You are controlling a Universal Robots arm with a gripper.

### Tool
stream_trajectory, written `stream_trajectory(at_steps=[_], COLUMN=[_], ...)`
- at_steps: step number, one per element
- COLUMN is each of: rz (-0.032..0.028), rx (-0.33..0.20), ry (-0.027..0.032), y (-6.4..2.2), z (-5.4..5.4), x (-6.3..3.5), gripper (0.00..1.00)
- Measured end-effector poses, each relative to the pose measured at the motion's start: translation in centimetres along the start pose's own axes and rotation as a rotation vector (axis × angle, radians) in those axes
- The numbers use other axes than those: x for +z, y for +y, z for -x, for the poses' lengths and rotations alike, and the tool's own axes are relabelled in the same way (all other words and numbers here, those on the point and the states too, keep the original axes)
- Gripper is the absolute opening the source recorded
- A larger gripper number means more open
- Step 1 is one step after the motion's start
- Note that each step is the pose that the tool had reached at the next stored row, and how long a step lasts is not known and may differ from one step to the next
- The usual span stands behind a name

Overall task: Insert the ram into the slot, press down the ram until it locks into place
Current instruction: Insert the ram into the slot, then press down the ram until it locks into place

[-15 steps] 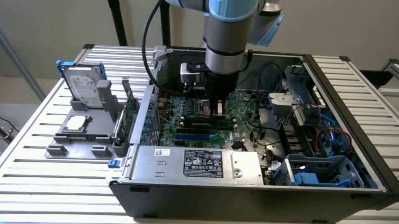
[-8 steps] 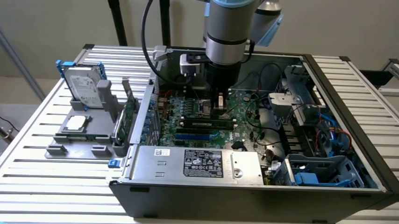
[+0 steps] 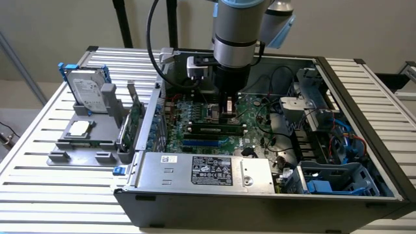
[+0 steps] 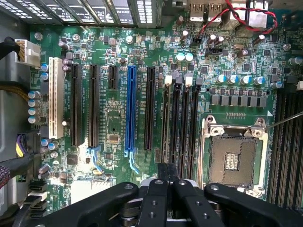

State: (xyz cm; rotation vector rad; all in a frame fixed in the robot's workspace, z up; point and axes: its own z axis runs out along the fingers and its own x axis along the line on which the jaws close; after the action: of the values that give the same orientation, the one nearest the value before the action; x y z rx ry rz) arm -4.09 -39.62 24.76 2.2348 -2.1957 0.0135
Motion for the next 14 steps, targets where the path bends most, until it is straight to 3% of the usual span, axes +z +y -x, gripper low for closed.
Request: stream_trajectory(at_steps=[14], rz=[0.0], rx=[0.0], ry=[0.0], y=[0.27], z=[0.01], x=[0.26], gripper=[0.11])
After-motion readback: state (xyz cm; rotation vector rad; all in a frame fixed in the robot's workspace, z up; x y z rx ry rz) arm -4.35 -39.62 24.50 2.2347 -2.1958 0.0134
